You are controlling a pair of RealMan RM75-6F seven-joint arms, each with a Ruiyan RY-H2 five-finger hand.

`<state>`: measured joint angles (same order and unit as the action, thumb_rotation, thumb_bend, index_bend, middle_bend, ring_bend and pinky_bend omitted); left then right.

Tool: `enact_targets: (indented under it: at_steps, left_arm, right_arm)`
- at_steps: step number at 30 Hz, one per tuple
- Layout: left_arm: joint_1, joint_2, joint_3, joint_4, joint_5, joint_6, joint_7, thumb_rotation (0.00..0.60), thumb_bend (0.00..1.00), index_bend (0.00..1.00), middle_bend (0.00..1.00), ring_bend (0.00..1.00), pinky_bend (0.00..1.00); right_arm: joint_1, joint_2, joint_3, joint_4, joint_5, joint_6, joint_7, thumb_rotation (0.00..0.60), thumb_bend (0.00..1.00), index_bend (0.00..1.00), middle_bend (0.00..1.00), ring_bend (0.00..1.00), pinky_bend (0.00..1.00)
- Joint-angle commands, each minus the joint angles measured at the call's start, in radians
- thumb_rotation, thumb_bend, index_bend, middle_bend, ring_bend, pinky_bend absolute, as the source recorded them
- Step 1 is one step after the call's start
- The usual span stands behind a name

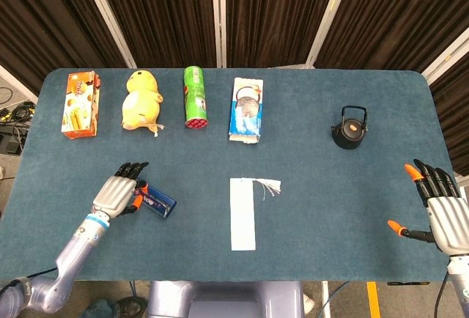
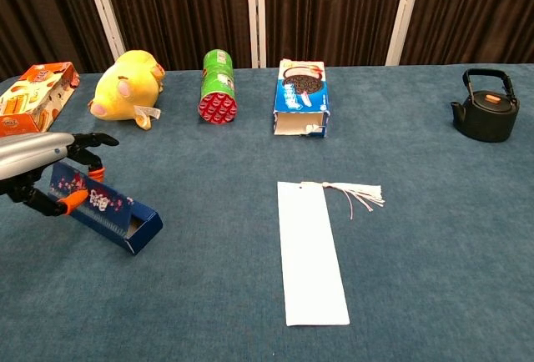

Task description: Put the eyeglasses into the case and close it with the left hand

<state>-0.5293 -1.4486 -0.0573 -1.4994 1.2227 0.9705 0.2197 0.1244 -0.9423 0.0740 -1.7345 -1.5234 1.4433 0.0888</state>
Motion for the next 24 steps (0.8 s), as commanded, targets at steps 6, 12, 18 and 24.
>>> enact_targets:
  at_steps: [6, 12, 18, 24]
  left_arm:
    - [-0.028, -0.045, -0.021, 0.051, -0.034, -0.038, -0.009, 0.6, 0.58, 0.61, 0.0, 0.0, 0.0]
    - [-0.022, -0.069, -0.029, 0.084, -0.001, -0.004, -0.053, 0.6, 0.53, 0.07, 0.0, 0.0, 0.0]
    - [-0.025, -0.057, -0.056, 0.078, 0.028, 0.031, -0.099, 0.6, 0.46, 0.0, 0.0, 0.0, 0.0]
    - [-0.032, 0.011, -0.047, 0.023, 0.074, 0.016, -0.153, 0.6, 0.34, 0.0, 0.0, 0.0, 0.0]
  right_arm:
    - [-0.002, 0.0, 0.001, 0.003, 0.005, 0.001, 0.003, 0.6, 0.0, 0.0, 0.0, 0.0, 0.0]
    - [-0.003, 0.001, 0.0, 0.004, 0.005, 0.0, 0.003, 0.6, 0.0, 0.0, 0.0, 0.0, 0.0]
    - [-0.002, 0.0, 0.0, 0.004, 0.004, 0.0, 0.003, 0.6, 0.0, 0.0, 0.0, 0.0, 0.0]
    - [-0.003, 0.001, 0.001, 0.003, 0.007, 0.001, 0.004, 0.6, 0.0, 0.0, 0.0, 0.0, 0.0]
